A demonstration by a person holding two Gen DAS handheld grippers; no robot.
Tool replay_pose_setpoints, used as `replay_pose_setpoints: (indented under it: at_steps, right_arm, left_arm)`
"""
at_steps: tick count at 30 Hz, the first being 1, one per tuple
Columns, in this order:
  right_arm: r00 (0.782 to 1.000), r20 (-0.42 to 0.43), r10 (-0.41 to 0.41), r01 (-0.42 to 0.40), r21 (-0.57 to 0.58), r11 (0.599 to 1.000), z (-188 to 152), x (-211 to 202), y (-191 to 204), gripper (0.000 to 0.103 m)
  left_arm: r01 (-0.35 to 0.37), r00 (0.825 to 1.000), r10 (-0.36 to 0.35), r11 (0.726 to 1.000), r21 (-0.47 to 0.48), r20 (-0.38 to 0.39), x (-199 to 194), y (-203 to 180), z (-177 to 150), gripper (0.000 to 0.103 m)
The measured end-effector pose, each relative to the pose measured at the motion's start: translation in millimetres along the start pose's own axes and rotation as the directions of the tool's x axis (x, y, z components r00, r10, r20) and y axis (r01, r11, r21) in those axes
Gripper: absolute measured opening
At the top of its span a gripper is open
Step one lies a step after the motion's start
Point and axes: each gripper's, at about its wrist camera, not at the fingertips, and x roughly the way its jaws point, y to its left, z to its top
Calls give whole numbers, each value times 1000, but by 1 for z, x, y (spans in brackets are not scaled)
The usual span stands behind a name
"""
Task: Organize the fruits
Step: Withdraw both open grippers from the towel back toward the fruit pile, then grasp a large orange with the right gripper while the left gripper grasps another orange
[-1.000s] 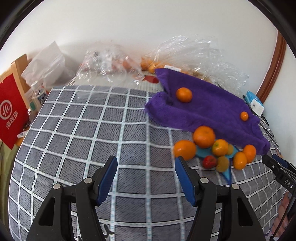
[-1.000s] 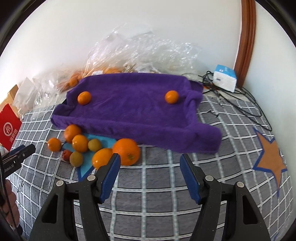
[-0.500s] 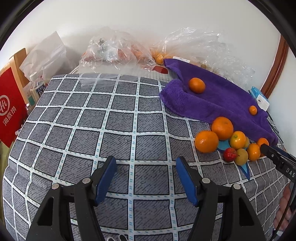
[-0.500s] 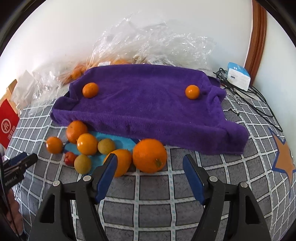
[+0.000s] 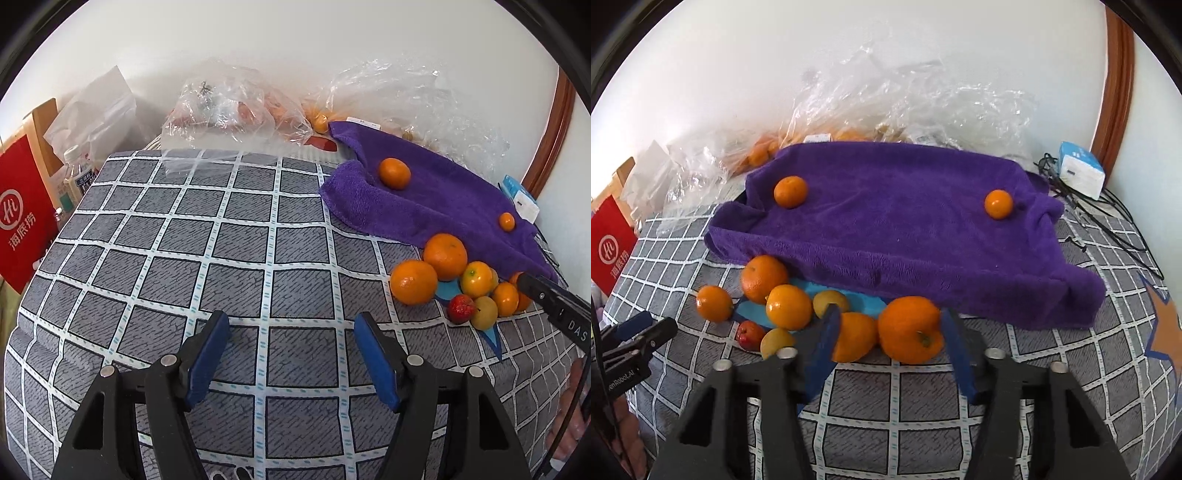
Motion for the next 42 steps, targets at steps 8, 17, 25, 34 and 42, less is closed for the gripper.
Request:
replay_pose_setpoints:
  at_steps: [8,17,25,34,42]
  right_arm:
    - [1000,-21,-5,6,80,997,-3,-7,-19,30]
    - [997,-24,-69,70,60,996,-10,-12,-13,40]
    - [998,-63,-4,9,84,996,-2,6,-9,45]
    - [976,-141,166,-139,180,974,3,32,-22,46]
    - [991,-49,123,-118,103,988,-2,12,-30,43]
  left_arm:
    - [11,1000,-11,1000,-20,3,-1,3,0,68]
    - [31,999,-31,998,-48,9,-2,7,0,68]
    - [55,998,-54,996,-68,12,-3,9,-1,68]
    - [72,997,-71,995,-72,17,-2,8,-1,68]
    - [91,996,-92,994,-52,-8,-8,0,-4,68]
